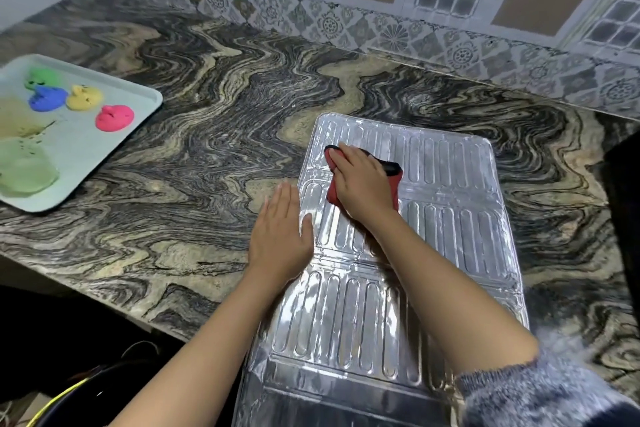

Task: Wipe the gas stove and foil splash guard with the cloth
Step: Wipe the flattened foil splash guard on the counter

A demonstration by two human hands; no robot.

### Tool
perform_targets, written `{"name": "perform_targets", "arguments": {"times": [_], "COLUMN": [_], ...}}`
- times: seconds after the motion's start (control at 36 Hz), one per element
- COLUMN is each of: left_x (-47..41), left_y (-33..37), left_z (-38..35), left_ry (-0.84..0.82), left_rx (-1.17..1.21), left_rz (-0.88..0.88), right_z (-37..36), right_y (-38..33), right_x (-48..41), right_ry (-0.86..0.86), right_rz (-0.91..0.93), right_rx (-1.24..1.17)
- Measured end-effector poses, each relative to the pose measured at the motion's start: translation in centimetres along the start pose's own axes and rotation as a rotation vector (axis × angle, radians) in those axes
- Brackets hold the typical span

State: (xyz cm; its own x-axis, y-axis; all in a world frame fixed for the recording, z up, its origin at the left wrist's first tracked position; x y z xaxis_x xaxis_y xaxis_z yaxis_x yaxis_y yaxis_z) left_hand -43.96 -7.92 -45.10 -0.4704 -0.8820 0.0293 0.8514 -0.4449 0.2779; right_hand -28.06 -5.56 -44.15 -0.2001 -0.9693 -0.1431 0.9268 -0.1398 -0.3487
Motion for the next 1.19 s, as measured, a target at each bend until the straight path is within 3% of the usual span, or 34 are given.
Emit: {"name": "perform_targets", "arguments": {"times": [0.22, 0.44, 0.75, 0.89, 1.19], "left_x": [3.0, 4.8, 5.0, 5.0, 5.2], "left_y": [-1.1, -1.3, -1.0, -1.0, -0.8], "left_z": [0.9, -0.6, -0.3, -0.2, 0.1], "left_ry": [0.017, 0.021, 0.029, 0.033, 0.016], "left_rx": [0.139, 0.038, 0.013, 0.001, 0.001], "left_rz": [-0.055, -0.037, -0.043, -0.047, -0.043], "right_z": [0.0, -0.2, -1.1, 0.1, 3.5], "right_y": [0.2, -0.7, -4.8, -2.9, 3.2], "right_x": [-0.4, 0.2, 5.4, 7.9, 12.1], "right_ry": [-0.001, 0.010, -0.050, -0.089, -0.010], "right_rz": [-0.011, -0.050, 0.094, 0.137, -0.028], "right_rx": [-0.019, -0.033, -0.043, -0.035, -0.019]}}
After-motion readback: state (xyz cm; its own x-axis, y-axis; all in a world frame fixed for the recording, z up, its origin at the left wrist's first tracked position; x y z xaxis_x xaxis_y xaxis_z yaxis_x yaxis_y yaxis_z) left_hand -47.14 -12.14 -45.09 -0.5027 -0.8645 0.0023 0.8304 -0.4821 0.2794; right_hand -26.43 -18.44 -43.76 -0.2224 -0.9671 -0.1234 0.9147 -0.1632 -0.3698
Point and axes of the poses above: each hand's wrist, its own x-axis away from the middle knuckle, its own z-axis out of the back of the hand, y = z × x, the point moved 4 cm from there along -x, towards the middle knuckle, and after that the axes turned 1 degree about -x, right-handed, at the moved point
